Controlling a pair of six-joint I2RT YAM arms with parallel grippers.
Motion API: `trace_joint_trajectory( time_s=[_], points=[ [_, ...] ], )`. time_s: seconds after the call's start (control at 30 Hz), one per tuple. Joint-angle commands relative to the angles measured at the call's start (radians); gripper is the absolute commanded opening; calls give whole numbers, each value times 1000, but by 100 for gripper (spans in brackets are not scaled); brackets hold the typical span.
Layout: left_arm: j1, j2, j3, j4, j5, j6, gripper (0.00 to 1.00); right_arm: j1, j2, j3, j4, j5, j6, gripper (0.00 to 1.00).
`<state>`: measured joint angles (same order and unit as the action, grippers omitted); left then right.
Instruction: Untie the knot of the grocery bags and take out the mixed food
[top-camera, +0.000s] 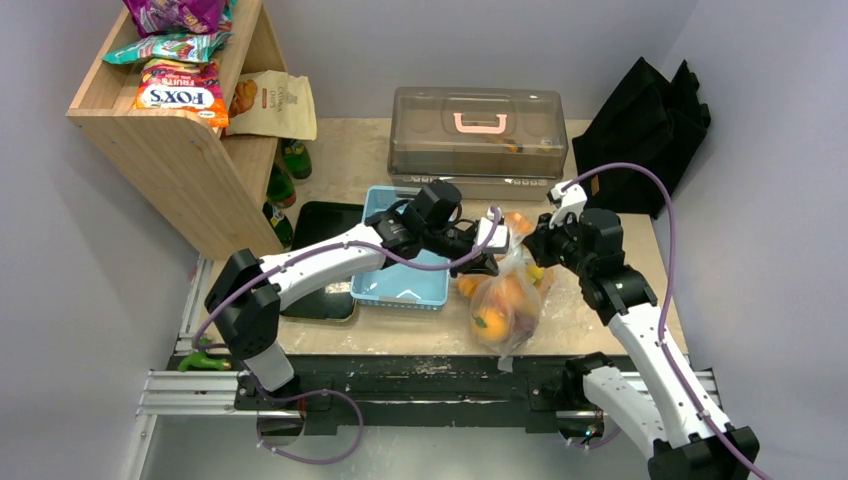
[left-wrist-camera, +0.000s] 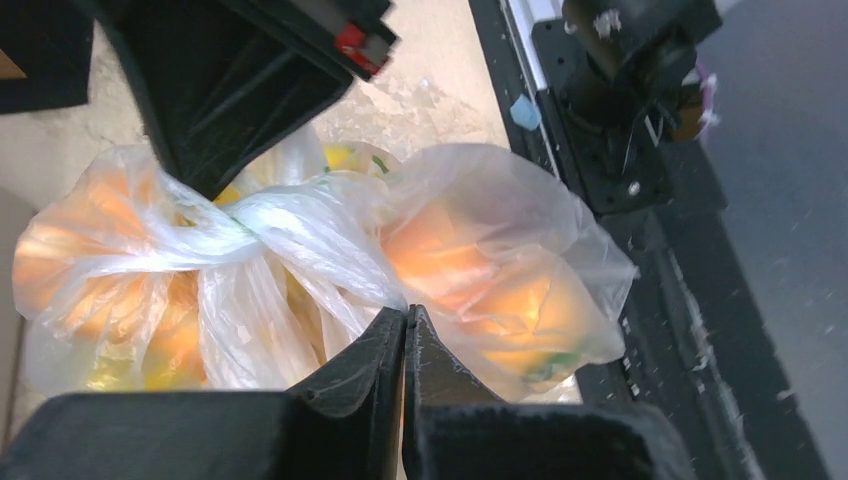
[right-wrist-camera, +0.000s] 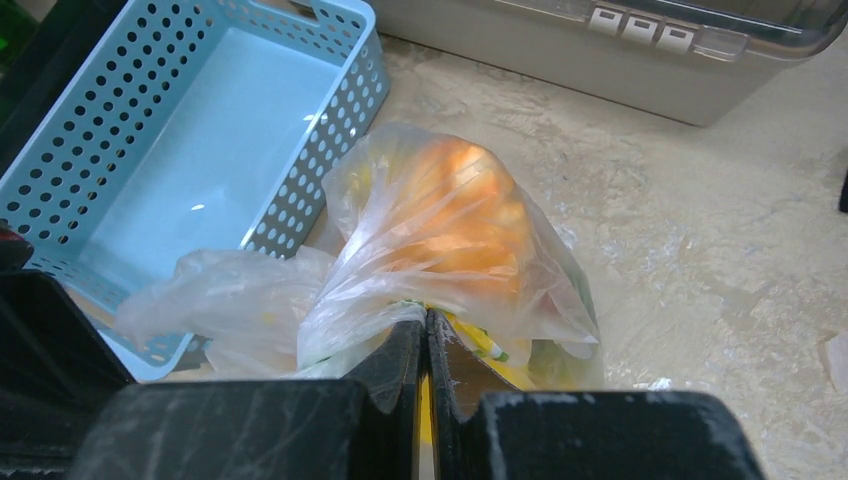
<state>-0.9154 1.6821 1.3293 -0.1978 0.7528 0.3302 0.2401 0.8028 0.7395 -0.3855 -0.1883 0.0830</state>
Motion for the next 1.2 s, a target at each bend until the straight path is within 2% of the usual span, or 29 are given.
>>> trace_joint_trajectory(
  time_s=[0.0, 0.2, 0.27, 0.33, 0.4, 0.43, 0.53, 0.63, 0.97, 1.03, 1.07, 1.1, 1.17],
  points=[
    [-42, -70, -52, -173, 66, 254, 0, -18, 24, 28, 120, 136, -20, 0],
    [-42, -109, -97, -239, 27, 386, 0, -24, 11, 70, 109, 82, -9, 0],
    [-28, -134, -102, -213, 25, 332, 0, -24, 2, 80, 99, 53, -24, 0],
    [-19, -145, -73, -151, -2, 184, 0, -25, -12, 85, 95, 20, -26, 0],
    [-17, -147, -33, -86, -52, 27, 27, -24, -19, 88, 75, 15, -35, 0],
    [-19, -145, -13, -59, -76, -43, 36, -24, -22, 84, 71, 6, -30, 0],
    [-28, -123, 25, 49, -142, -237, 52, -25, -31, 69, 62, -13, -18, 0],
    [-46, -58, 93, 23, -224, -301, 56, -24, -34, 62, 60, -15, -12, 0],
    [-77, 150, 283, -65, -323, -430, 55, -24, -41, 64, 64, -15, -1, 0],
    [-86, 178, 303, -80, -354, -436, 52, -24, -46, 65, 62, -11, -2, 0],
    [-89, 186, 310, -83, -357, -435, 49, -24, -49, 64, 61, -10, -3, 0],
    [-92, 191, 315, -86, -359, -426, 41, -24, -52, 62, 60, -5, -5, 0],
    [-101, 188, 320, -84, -353, -388, 16, -24, -53, 56, 60, 4, -11, 0]
  ],
)
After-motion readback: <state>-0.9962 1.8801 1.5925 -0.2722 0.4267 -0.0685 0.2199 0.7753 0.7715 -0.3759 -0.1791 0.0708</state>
